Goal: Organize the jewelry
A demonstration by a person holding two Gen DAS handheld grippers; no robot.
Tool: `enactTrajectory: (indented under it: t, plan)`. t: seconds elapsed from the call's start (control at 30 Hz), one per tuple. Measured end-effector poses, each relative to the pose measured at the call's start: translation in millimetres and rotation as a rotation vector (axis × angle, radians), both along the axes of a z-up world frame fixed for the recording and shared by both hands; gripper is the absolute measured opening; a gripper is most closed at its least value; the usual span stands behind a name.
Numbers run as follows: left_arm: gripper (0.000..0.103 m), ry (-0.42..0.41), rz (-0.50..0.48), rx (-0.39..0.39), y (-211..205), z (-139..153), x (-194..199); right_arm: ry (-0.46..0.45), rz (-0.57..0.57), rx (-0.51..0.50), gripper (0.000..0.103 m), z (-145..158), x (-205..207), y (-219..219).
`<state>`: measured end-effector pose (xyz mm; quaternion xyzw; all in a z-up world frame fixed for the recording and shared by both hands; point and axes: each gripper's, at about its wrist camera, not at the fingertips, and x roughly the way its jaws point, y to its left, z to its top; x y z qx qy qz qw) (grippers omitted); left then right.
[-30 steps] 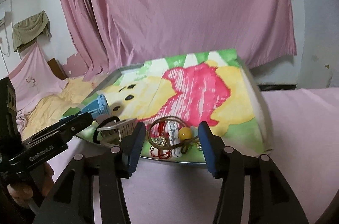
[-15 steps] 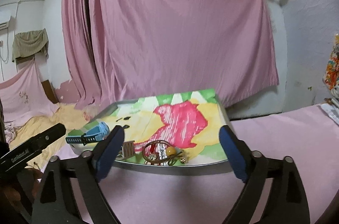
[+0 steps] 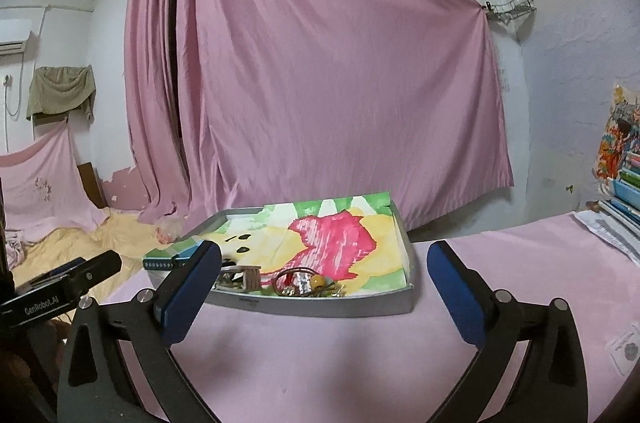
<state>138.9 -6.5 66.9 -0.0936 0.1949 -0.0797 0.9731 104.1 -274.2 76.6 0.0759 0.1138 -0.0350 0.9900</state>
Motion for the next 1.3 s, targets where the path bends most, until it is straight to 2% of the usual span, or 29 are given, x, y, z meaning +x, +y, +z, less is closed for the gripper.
enactTrajectory:
  t: [0.4,0.8,1.07,1.3]
  plan:
    - [0.102,-0.034,-0.001,0.04,-3,-1,-57,-0.065,0.005,-0.025,0.101,-6,-61,2]
    - [0.102,-0.076,0.033,0.091,-5,-15,-114,-0.057,0.011,0.002,0.101,-23,-116,-5]
    - [0.102,-0.077,0.044,0.11,2,-19,-143,-0.06,0.01,-0.013,0.101,-29,-140,-2]
    - [0.102,-0.06,0.071,0.107,11,-31,-152,-0.053,0.009,-0.01,0.101,-37,-147,2]
